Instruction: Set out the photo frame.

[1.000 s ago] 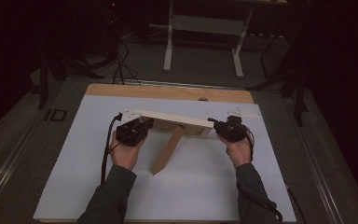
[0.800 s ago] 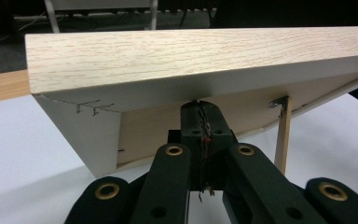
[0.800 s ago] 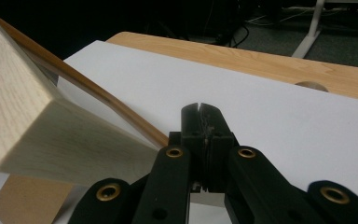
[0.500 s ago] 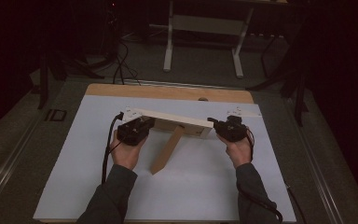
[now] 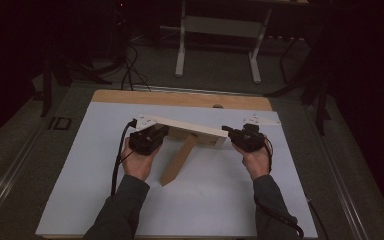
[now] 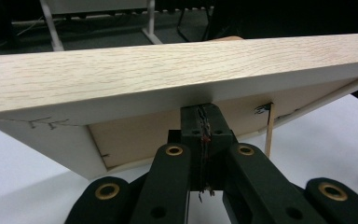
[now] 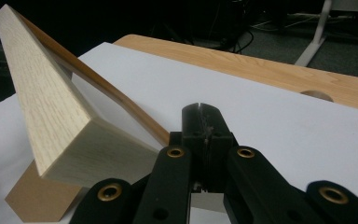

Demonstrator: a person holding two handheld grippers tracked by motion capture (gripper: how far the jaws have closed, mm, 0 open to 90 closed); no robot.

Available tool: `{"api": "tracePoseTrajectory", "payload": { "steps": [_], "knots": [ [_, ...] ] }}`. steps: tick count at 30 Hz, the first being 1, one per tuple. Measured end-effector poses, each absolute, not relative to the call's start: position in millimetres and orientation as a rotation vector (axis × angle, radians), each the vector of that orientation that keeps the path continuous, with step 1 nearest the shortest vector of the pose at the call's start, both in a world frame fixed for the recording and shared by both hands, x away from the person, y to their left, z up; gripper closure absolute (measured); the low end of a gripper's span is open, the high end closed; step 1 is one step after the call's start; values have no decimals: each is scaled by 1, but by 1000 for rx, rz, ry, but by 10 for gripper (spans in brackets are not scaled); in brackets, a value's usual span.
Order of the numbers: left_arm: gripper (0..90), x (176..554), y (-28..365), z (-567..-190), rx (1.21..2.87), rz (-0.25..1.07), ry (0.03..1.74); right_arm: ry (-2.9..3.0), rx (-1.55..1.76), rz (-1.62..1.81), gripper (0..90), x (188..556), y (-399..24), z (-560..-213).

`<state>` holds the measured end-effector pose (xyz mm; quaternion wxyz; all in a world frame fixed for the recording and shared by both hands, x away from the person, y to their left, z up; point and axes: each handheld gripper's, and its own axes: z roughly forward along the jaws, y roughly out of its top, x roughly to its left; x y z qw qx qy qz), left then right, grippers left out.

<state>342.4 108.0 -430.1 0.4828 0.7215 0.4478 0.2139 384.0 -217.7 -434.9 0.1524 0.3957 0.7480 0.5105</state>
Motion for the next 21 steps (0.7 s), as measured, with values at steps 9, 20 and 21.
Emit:
{"api": "tracePoseTrajectory", "payload": {
  "steps": [9, 20, 21],
  "knots": [
    [900, 345, 105, -430, 1761, 512, 1090, 2157, 1118, 1464, 895, 382, -217, -434],
    [900, 346, 101, -431, 1758, 498, 1086, 2162, 1109, 1469, 896, 380, -216, -434],
    [900, 346, 101, -431, 1760, 500, 1085, 2161, 1110, 1470, 896, 380, -216, -434]
  ]
}}
